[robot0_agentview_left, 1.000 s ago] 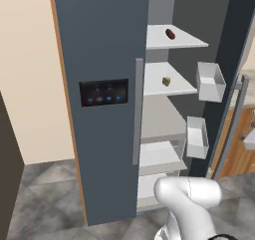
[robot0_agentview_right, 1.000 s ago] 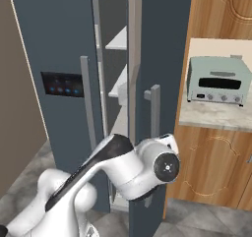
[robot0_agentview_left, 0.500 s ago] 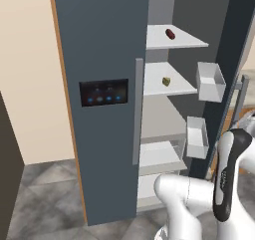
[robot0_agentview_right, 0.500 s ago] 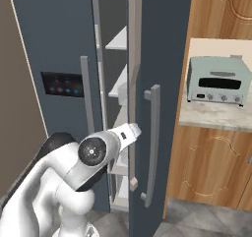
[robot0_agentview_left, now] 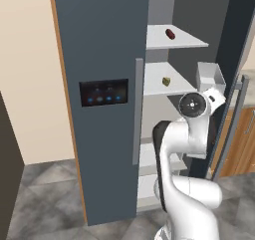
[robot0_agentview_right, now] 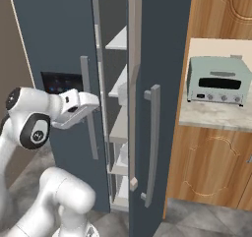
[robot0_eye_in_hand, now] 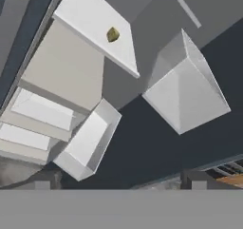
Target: Retrieve the sausage and cheese from the fridge and place them on the cutting board on the counter.
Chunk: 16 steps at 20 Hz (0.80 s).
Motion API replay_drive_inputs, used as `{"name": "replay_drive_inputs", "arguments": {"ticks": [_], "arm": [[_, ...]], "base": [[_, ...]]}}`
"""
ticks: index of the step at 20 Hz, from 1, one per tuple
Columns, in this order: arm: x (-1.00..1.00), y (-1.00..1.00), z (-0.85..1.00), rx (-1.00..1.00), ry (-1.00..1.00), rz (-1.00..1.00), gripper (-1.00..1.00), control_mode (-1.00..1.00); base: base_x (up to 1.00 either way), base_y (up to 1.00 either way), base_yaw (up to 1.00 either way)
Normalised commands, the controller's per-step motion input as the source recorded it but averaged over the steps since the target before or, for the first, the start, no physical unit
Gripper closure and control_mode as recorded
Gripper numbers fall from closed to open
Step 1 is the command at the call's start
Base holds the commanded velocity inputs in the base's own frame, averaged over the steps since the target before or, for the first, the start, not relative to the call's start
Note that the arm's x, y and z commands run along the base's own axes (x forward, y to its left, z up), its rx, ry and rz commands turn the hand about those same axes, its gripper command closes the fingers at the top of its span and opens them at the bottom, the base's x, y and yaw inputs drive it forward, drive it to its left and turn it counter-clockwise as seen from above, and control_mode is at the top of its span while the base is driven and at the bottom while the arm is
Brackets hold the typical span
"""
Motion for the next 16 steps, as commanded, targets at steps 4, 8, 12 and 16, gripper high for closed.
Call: {"name": "replay_drive_inputs", "arguments": {"ticks": [4,8,12,16], "arm": [[0.96,0.47,0.00,-0.25,0.00,-0.35,-1.00,-1.00],[1.00,0.04,0.00,-0.17,0.00,-0.22,-1.00,-1.00],[0.99,-0.11,0.00,-0.16,0.00,-0.21,-1.00,-1.00],[0.75,-0.39,0.01,-0.14,0.00,-0.24,-1.00,-1.00]], "base": [[0.00,0.00,0.00],[0.00,0.00,0.00],[0.00,0.00,0.00],[0.00,0.00,0.00]]}}
